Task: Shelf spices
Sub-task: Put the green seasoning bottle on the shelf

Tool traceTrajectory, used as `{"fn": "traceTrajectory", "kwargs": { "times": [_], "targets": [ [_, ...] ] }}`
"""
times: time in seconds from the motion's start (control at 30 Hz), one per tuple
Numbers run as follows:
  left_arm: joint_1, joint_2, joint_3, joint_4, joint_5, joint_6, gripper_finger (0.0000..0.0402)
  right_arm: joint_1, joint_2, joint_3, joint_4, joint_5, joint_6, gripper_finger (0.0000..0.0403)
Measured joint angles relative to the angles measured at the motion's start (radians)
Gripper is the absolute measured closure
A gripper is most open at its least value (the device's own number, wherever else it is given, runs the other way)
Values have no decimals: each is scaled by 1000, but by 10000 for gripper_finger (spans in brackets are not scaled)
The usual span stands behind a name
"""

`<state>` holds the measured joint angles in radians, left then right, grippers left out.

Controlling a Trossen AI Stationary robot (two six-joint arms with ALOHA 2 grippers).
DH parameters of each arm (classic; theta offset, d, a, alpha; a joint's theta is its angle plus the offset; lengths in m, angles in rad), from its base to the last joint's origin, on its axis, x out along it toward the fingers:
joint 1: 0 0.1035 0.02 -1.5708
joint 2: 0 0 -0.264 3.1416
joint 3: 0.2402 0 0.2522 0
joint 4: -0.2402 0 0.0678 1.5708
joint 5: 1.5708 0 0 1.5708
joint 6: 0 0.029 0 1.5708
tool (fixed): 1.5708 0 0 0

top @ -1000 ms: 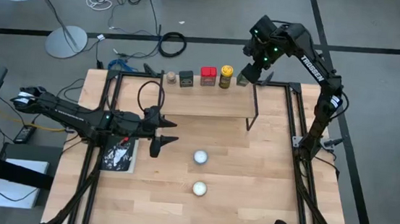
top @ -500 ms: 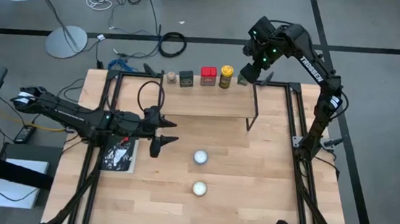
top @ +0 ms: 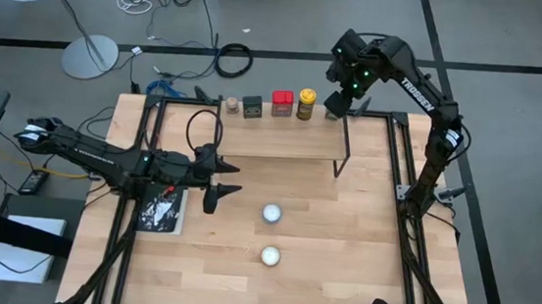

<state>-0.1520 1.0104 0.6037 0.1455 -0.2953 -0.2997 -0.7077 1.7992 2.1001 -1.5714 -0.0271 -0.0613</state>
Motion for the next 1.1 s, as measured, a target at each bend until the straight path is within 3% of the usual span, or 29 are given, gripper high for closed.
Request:
{"fn": "traceTrajectory", "kwargs": {
  "times": [1.1],
  "targets": [
    [0,0,0,-5,0,-1,133,-18,-5,-80,78,-4,-6,203]
  ]
}}
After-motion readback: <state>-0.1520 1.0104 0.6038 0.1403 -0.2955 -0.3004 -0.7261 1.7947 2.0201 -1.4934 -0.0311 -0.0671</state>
